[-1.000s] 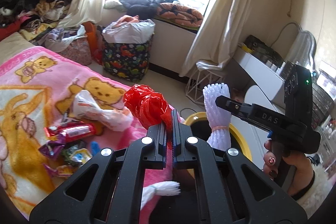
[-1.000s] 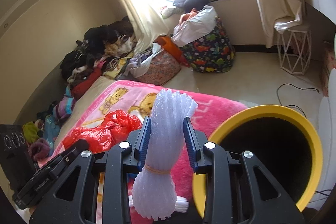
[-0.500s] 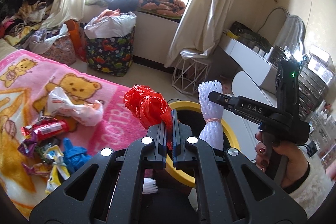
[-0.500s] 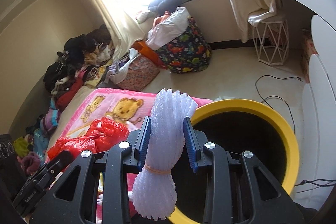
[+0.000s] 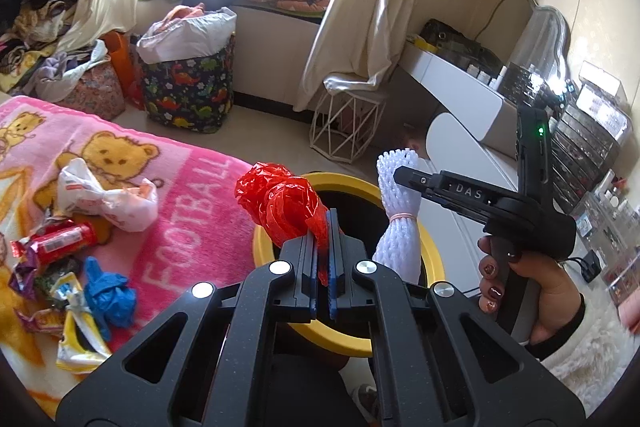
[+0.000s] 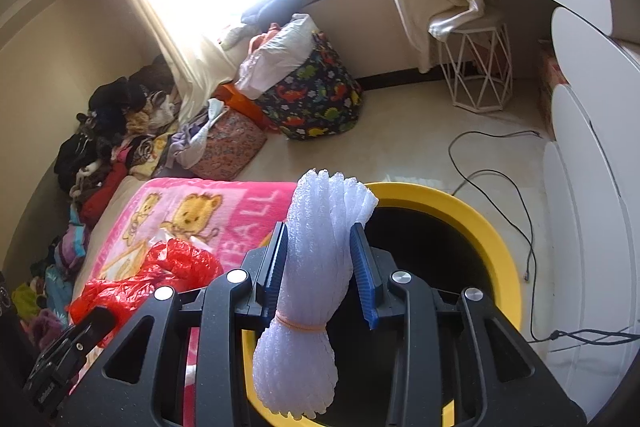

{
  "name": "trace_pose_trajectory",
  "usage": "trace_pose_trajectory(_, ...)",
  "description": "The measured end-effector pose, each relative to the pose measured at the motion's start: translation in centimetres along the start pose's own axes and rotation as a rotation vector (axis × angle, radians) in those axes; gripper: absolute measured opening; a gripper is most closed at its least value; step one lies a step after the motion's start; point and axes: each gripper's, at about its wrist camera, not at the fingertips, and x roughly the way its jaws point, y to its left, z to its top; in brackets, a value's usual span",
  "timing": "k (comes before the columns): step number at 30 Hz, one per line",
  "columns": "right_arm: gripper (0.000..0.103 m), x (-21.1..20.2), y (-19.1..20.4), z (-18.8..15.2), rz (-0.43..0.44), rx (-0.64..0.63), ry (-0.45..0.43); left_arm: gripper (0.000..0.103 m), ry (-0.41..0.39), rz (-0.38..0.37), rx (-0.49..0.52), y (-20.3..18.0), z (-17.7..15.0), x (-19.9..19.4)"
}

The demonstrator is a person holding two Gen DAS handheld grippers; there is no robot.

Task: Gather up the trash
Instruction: 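Carry the red bag and white foam net over the yellow bin with both tools, then open both tools to drop the red bag and foam net into the bin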

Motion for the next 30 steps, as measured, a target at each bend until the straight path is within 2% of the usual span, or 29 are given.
trace_pose_trajectory(8,0.033,0.0,-1.9,-0.1,-0.018,0.035,0.007,0.001,0.041,-0.032,0.01,-1.3,-0.4,1.9)
trace_pose_trajectory(10,0.036,0.0,-2.1,0.0,-0.019,0.044,0.007,0.001,0.05,-0.041,0.02,-1.7,-0.5,2.4)
trace_pose_trajectory(11,0.04,0.0,-2.4,0.0,-0.02,0.05,0.008,0.001,0.054,-0.043,0.025,-1.9,-0.7,2.6)
trace_pose_trajectory(13,0.055,-0.1,-2.9,0.0,-0.036,0.074,0.006,0.002,0.06,-0.04,0.034,-2.2,-0.8,3.0)
trace_pose_trajectory(14,0.06,-0.1,-3.2,-0.1,-0.045,0.084,0.005,0.006,0.062,-0.03,0.038,-2.2,-0.9,3.3)
trace_pose_trajectory(15,0.06,-0.1,-3.4,-0.1,-0.051,0.088,0.005,0.023,0.066,-0.025,0.041,-2.2,-1.0,3.5)
trace_pose_trajectory(16,0.062,-0.1,-3.5,-0.1,-0.056,0.089,0.005,0.05,0.065,-0.01,0.042,-2.1,-1.1,3.6)
trace_pose_trajectory(17,0.065,-0.1,-3.6,-0.2,-0.07,0.086,0.004,0.059,0.06,0.003,0.043,-2.1,-1.1,3.6)
trace_pose_trajectory(22,0.07,-0.1,-3.0,-0.5,-0.096,0.049,-0.01,0.074,0.041,0.045,0.031,-1.2,-1.4,3.0)
trace_pose_trajectory(30,0.077,-0.8,-0.3,-1.0,-0.023,-0.053,-0.051,0.091,-0.018,0.129,-0.003,1.0,-1.0,1.1)
